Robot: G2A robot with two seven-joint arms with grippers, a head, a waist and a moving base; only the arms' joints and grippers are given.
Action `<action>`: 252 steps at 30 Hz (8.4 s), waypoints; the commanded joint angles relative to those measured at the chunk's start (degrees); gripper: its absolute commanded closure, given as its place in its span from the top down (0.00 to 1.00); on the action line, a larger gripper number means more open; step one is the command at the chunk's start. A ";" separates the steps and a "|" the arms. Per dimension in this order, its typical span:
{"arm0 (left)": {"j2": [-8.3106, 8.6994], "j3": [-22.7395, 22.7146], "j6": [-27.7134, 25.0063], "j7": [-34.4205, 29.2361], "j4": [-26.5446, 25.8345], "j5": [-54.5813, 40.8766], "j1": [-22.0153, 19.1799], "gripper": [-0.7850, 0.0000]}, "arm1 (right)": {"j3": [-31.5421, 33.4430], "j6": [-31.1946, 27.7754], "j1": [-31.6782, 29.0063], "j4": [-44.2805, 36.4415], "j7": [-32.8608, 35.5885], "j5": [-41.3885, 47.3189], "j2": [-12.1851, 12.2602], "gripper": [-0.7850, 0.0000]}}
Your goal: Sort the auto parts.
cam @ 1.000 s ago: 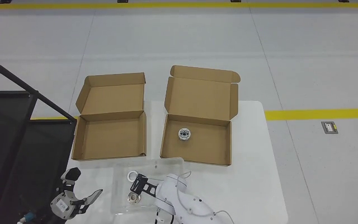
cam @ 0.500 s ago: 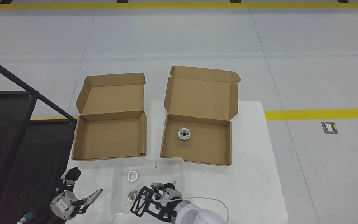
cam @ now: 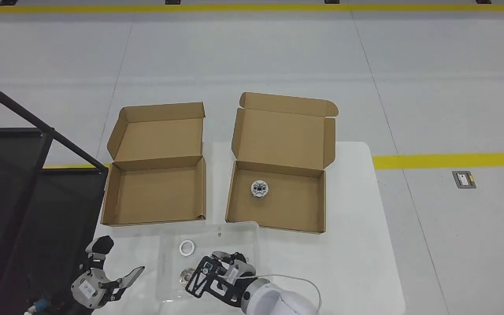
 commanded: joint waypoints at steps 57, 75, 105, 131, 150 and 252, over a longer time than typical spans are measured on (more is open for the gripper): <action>0.00 0.00 0.00 0.00 0.00 0.00 0.00 1.00 | 18.05 5.48 42.23 57.74 14.78 34.61 4.10 0.00; 0.00 0.00 0.00 0.00 0.00 0.00 0.00 1.00 | 14.97 6.81 47.95 67.45 12.77 38.40 3.11 0.46; 0.00 0.00 0.00 0.00 0.00 0.00 0.00 1.00 | 7.30 -9.96 13.33 5.06 12.61 28.58 8.35 0.56; 0.00 0.00 0.00 0.00 0.00 0.00 0.00 1.00 | -5.68 -3.12 17.87 12.69 18.58 23.89 6.40 1.00; 0.00 0.00 0.00 0.00 0.00 0.00 0.00 1.00 | -12.87 9.22 26.57 26.85 32.41 31.27 1.67 0.67; 0.00 0.00 0.00 0.00 0.00 0.00 0.00 1.00 | 5.72 -10.54 6.36 6.92 -6.36 15.47 4.83 0.00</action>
